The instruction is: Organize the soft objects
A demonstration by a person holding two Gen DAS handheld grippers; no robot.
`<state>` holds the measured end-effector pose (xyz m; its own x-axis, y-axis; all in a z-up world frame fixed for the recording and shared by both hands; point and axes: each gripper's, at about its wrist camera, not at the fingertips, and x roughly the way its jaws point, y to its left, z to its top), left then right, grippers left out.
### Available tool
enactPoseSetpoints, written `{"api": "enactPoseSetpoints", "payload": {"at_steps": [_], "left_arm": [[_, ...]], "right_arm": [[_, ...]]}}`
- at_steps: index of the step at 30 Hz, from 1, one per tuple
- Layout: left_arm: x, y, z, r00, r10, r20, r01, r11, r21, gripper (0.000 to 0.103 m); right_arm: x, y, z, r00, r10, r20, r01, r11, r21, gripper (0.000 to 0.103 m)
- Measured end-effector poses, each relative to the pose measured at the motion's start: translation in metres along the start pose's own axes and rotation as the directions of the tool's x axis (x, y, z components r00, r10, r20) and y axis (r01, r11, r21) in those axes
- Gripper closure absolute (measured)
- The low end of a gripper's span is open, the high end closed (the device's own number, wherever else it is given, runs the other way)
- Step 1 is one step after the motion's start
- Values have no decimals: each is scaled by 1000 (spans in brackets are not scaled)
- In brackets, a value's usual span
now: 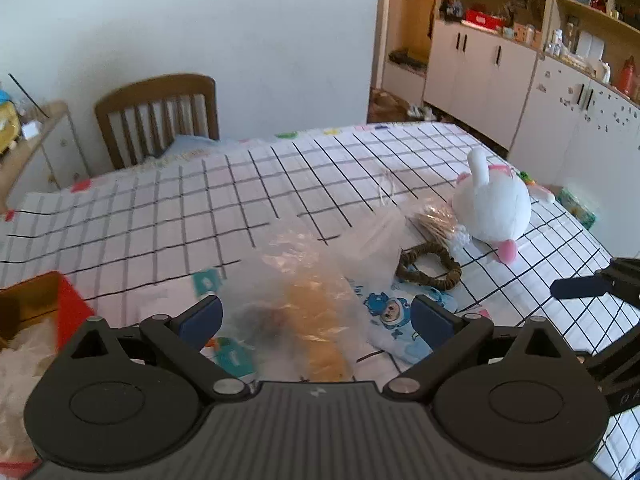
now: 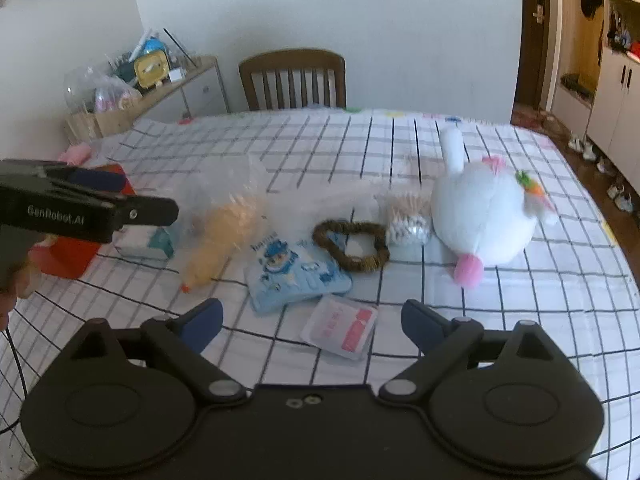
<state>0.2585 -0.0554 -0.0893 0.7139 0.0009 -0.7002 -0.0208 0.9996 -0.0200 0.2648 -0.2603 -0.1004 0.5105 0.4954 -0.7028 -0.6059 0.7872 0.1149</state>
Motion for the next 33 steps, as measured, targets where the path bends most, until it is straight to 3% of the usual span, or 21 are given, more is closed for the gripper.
{"api": "enactPoseSetpoints", "payload": {"at_steps": [7, 12, 16, 19, 24, 28, 32, 33], "left_arm": [[38, -2, 10, 998, 36, -51, -34, 999, 39, 2], [48, 9, 23, 998, 54, -37, -52, 997, 65, 2], [67, 23, 27, 994, 20, -110, -16, 999, 38, 2], [71, 22, 23, 992, -24, -123, 29, 999, 38, 2], [73, 2, 13, 990, -63, -128, 80, 987, 140, 2], [75, -9, 6, 993, -32, -118, 54, 980, 193, 2], [79, -12, 2, 994, 6, -106, 15, 979, 204, 3], [79, -12, 2, 995, 13, -102, 9, 978, 207, 7]], "right_arm": [[25, -9, -4, 999, 11, -53, -11, 1000, 3, 9], [34, -11, -5, 997, 26, -70, -26, 1000, -4, 9], [38, -13, -4, 996, 39, -78, -39, 999, 2, 9], [42, -14, -3, 995, 43, -85, -43, 999, 1, 9], [50, -15, -4, 993, 51, -102, -51, 999, -1, 11], [54, -11, -5, 993, 43, -112, -44, 999, -15, 14], [61, -9, -6, 992, 22, -125, -25, 999, -27, 24], [62, -9, -7, 992, 14, -129, -17, 999, -28, 26]]}}
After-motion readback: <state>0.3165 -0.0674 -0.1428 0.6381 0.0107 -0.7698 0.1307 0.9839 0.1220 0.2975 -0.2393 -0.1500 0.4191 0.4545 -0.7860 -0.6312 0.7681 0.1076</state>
